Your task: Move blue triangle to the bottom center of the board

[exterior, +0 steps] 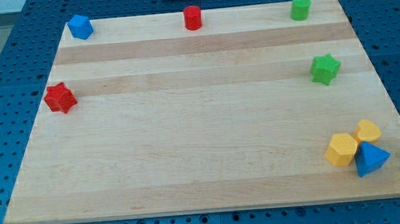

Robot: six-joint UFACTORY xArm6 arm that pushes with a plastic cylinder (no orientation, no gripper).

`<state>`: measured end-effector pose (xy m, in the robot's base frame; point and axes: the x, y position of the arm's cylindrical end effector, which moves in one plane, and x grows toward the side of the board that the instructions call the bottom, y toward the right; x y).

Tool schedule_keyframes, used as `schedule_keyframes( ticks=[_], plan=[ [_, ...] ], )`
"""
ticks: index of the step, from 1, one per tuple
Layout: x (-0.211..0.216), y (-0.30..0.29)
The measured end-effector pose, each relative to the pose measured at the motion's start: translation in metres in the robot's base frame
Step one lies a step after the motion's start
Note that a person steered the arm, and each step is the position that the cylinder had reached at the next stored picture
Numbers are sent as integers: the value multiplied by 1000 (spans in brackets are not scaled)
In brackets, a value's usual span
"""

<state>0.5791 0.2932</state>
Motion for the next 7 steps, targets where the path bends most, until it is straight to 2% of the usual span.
schedule_keyframes(
  ticks=[2,7],
  plan=[
    [8,-11],
    [-7,-95]
  ],
)
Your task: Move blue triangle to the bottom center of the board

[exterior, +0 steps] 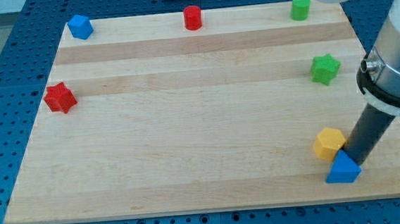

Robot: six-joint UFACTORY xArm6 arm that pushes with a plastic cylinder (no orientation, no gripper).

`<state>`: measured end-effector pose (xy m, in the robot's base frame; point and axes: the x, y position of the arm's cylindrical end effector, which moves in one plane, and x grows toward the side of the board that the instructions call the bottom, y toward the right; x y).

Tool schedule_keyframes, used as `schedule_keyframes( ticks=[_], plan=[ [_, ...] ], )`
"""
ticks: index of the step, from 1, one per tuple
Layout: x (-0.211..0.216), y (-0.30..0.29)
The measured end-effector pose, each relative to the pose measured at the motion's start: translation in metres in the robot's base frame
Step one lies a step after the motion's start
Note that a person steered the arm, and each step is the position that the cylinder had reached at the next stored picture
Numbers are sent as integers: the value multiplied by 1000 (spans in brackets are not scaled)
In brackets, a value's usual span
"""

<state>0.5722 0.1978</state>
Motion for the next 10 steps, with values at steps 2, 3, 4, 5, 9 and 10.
schedule_keyframes(
  ticks=[2,3,4,5,9,10],
  plan=[
    [1,12],
    [3,14],
    [4,14],
    [5,14],
    [36,12],
    [37,8]
  ],
)
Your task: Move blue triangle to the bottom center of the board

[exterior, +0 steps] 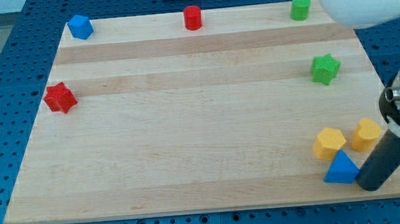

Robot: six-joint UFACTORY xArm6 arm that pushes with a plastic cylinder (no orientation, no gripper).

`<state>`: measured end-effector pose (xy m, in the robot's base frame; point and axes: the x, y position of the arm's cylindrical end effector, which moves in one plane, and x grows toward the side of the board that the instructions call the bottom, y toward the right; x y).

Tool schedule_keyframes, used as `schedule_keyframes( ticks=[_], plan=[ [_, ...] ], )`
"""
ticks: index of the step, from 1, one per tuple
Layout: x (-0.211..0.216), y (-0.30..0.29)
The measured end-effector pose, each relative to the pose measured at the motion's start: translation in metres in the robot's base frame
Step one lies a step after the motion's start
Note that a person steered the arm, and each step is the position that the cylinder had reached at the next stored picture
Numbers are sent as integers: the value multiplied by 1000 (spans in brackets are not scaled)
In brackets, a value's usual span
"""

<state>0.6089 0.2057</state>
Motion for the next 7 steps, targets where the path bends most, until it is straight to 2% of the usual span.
schedule_keyframes(
  ticks=[1,2,3,5,7],
  plan=[
    [-24,-1],
    [-30,-31],
    [-18,-60],
    [-3,-36],
    [9,-68]
  ],
)
